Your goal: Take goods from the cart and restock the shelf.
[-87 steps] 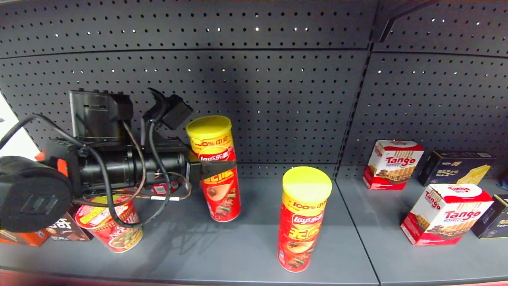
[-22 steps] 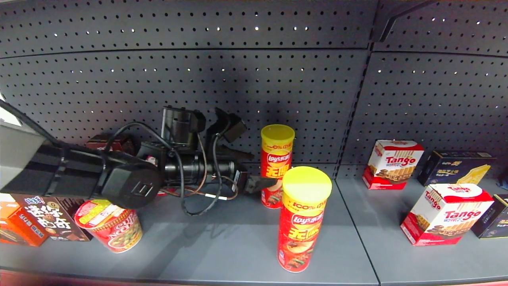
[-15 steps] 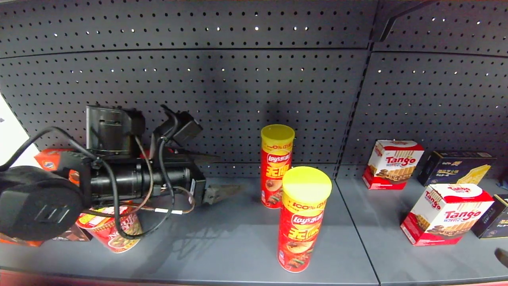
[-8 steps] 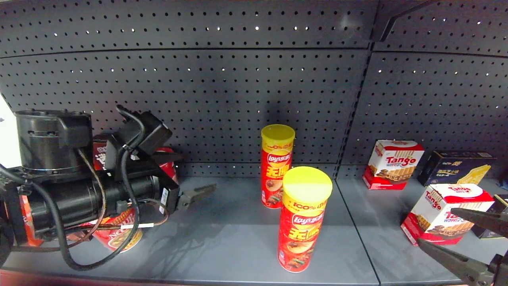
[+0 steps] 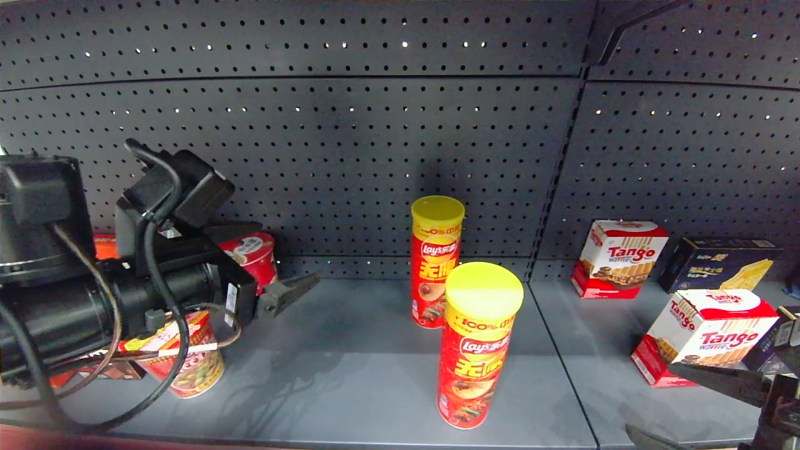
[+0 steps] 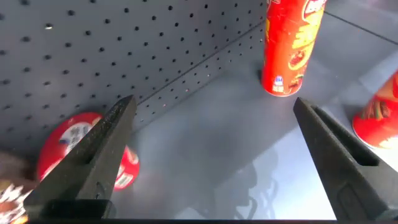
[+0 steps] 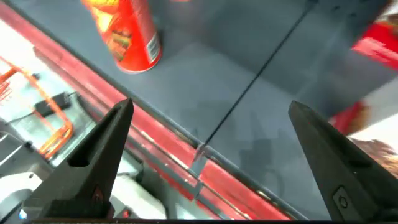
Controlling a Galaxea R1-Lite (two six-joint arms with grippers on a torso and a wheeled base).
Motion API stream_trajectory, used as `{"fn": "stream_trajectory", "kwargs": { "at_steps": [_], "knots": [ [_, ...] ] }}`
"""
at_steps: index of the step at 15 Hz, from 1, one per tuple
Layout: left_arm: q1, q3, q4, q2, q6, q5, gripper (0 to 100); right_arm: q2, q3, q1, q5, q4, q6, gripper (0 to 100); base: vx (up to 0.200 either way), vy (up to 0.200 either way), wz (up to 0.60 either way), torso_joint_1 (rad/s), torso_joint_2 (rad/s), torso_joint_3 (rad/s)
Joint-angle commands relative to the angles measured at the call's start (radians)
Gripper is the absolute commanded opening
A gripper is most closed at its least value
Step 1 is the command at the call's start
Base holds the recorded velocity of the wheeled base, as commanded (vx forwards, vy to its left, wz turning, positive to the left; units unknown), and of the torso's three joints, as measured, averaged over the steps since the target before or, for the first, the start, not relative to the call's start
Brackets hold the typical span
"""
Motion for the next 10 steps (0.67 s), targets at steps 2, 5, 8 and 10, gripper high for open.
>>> {"fn": "stream_trajectory", "kwargs": {
  "at_steps": [2, 5, 8, 10],
  "knots": [
    [-0.006, 0.145, -0.006, -0.126, 0.005, 0.005, 100, 0.022, 0.016, -0.001, 0.005, -0.015, 0.0, 100, 0.0, 0.0, 0.0, 0.0, 0.0, 0.0],
    [-0.005, 0.155, 0.009, -0.178, 0.0, 0.003, 100, 0.04, 0.019, 0.031, 0.008, -0.015, 0.0, 100, 0.0, 0.0, 0.0, 0.0, 0.0, 0.0],
    [0.007, 0.135, 0.028, -0.181, -0.001, 0.005, 100, 0.123, -0.039, 0.054, -0.003, -0.017, -0.003, 100, 0.0, 0.0, 0.0, 0.0, 0.0, 0.0],
    [0.021, 0.136, 0.028, -0.184, -0.001, 0.003, 100, 0.188, -0.068, 0.055, -0.018, -0.017, -0.003, 100, 0.0, 0.0, 0.0, 0.0, 0.0, 0.0]
  ]
}}
